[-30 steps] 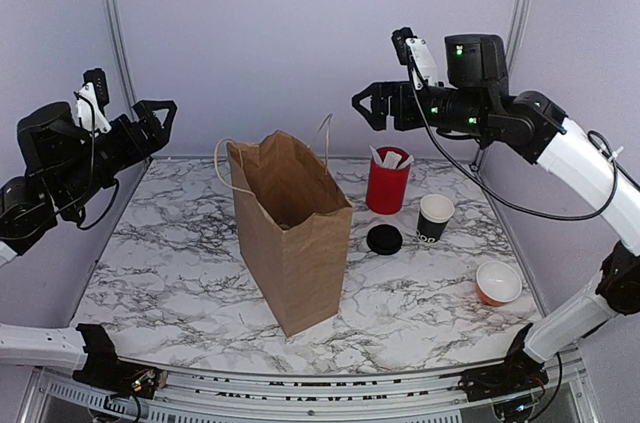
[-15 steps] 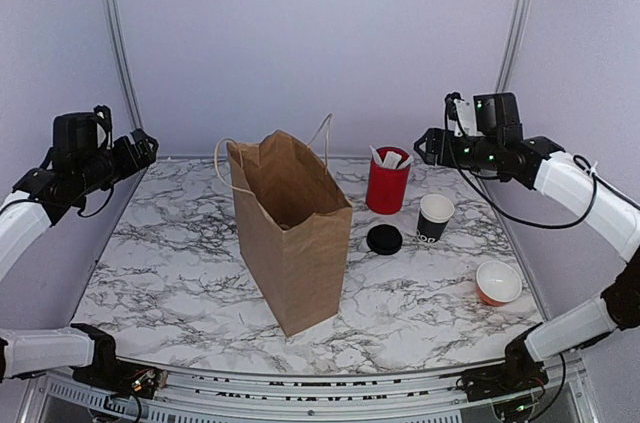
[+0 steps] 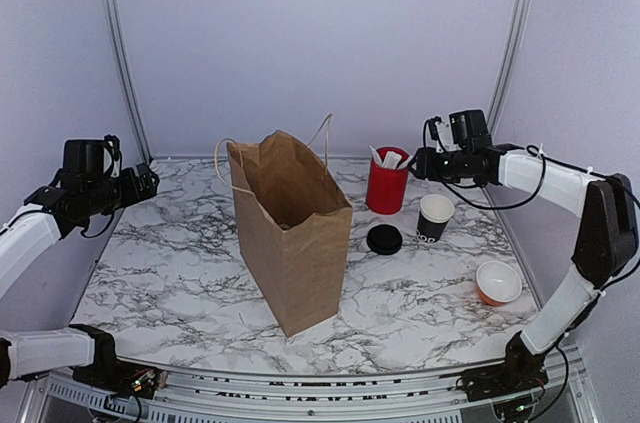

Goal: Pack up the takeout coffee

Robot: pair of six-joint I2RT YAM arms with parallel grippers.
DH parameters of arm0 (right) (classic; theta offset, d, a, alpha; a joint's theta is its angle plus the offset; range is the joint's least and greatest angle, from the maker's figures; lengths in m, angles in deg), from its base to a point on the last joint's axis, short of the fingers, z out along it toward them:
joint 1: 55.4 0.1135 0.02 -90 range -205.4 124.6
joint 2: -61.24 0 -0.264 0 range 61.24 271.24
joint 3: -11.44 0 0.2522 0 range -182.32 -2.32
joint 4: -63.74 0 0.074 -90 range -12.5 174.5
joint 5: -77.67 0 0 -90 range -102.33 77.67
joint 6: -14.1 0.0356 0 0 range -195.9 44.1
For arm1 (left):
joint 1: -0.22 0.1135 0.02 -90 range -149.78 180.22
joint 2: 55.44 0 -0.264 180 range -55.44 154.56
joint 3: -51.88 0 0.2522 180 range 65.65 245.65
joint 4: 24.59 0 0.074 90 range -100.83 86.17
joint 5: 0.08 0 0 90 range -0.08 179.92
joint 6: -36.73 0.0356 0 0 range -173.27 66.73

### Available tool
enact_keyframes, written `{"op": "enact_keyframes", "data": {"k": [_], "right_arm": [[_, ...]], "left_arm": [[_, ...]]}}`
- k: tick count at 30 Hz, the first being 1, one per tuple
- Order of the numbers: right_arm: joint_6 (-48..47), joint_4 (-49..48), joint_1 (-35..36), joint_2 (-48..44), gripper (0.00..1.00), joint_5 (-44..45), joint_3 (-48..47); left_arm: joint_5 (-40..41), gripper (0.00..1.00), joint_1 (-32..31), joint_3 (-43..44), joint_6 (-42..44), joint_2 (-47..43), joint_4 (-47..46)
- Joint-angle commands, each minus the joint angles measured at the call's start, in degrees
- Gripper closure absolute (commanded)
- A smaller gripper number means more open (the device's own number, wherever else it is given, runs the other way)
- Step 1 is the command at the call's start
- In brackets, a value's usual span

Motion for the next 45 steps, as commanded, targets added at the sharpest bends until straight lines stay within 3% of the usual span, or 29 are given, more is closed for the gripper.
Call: {"op": "enact_keyframes", "data": {"k": [1, 27, 37, 45], "right_arm": [[-1.42, -3.27, -0.33, 1.72, 0.46, -0.54, -4.28], [-3.33, -6.33, 4.89, 10.06, 0.69, 11.39, -9.24], [-3.22, -5.90, 6.21, 10.73, 0.93, 13.76, -11.74], [-3.71, -0.13, 7.61, 9.99, 1.00, 17.03, -16.99]], "left_arm": [[0.87, 0.01, 0.48, -0.88, 2.17, -2.06, -1.94], [2.66, 0.01, 0.48, -2.98, 0.91, -5.90, -2.78], [2.62, 0.01, 0.48, -3.17, 0.88, -6.41, -2.77], [2.55, 0.01, 0.50, -3.10, 0.82, -6.42, -2.82]]}}
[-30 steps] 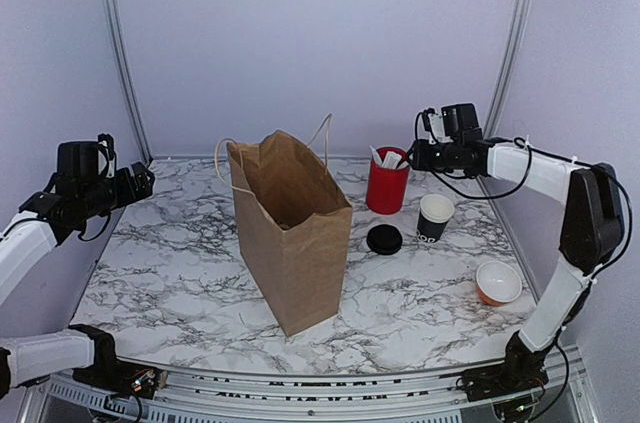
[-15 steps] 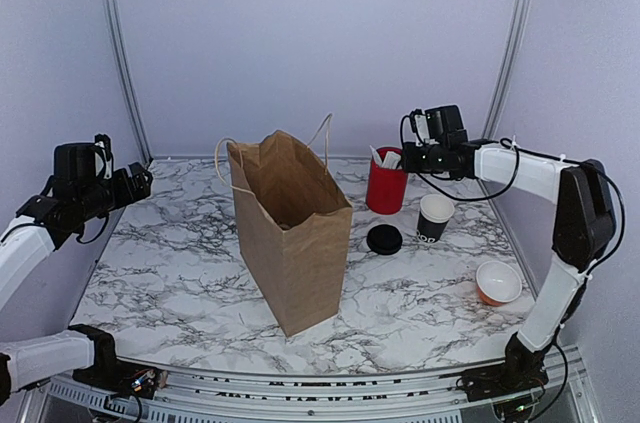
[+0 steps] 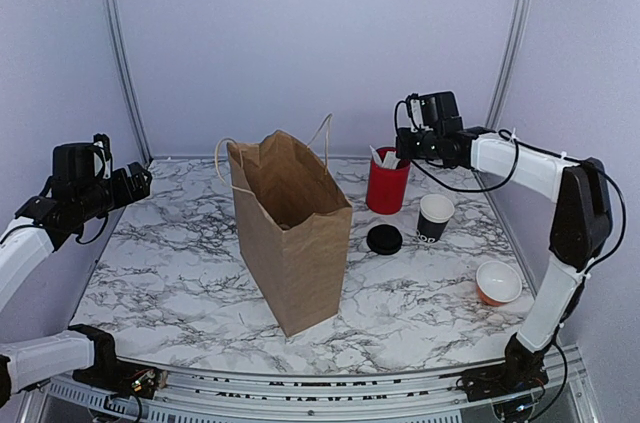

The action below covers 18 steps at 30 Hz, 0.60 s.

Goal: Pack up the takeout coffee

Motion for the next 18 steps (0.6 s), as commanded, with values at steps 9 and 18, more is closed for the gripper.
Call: {"op": "enact_keyframes", "data": {"k": [9, 18], "right_arm": [[-0.49, 7.54, 1.29, -3.06, 1.00, 5.66, -6.58], [-0.74, 9.71, 2.10, -8.20, 1.00, 6.18, -7.10]], "left_arm": [[0.39, 0.01, 0.41, -0.51, 0.10, -0.57, -1.59], [0.25, 0.01, 0.39, -0.54, 0.10, -0.26, -1.57]]}}
